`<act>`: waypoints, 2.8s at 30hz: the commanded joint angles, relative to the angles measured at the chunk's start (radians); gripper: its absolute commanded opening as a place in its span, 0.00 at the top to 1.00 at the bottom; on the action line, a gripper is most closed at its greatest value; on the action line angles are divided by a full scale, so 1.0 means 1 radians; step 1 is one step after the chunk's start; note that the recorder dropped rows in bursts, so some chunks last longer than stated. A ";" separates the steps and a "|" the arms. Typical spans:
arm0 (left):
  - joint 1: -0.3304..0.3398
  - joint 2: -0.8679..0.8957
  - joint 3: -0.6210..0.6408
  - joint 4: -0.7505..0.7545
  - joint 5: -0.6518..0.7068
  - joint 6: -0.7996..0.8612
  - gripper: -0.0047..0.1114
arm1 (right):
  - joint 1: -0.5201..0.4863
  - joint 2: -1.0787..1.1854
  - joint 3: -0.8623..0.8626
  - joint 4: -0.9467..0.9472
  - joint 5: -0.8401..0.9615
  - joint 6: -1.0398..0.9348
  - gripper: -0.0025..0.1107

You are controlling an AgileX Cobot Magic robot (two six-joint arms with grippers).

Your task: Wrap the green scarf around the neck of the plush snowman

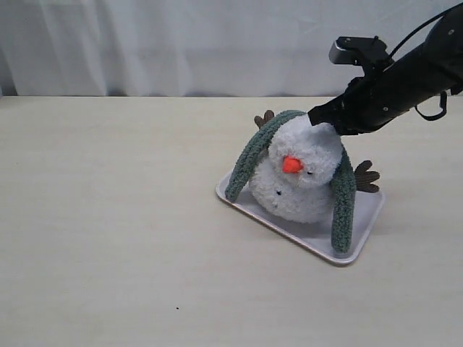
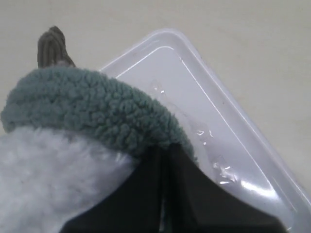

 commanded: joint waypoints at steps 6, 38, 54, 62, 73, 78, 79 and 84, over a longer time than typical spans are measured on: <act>0.002 -0.003 0.003 -0.003 -0.013 0.000 0.96 | -0.004 -0.005 0.026 -0.012 0.020 0.003 0.94; 0.002 -0.003 0.003 -0.003 -0.013 0.000 0.96 | -0.002 -0.435 0.647 0.133 -0.213 -0.070 0.55; 0.002 -0.003 0.003 -0.003 -0.013 0.000 0.96 | -0.002 -0.231 0.656 0.705 -0.329 -0.663 0.57; 0.002 -0.003 0.003 -0.003 -0.013 0.000 0.96 | -0.002 -0.203 0.656 0.714 -0.367 -0.674 0.93; 0.002 -0.003 0.003 -0.003 -0.013 0.000 0.96 | -0.002 -0.218 0.650 0.760 -0.196 -0.676 0.94; 0.002 -0.003 0.003 -0.003 -0.013 0.000 0.96 | -0.002 -0.251 0.650 0.779 -0.139 -0.676 0.94; 0.002 -0.003 0.003 -0.003 -0.013 0.000 0.96 | -0.002 -0.256 0.650 0.788 -0.133 -0.676 0.94; 0.002 -0.003 0.003 -0.003 -0.013 0.000 0.96 | -0.002 -0.263 0.650 0.828 -0.076 -0.674 0.94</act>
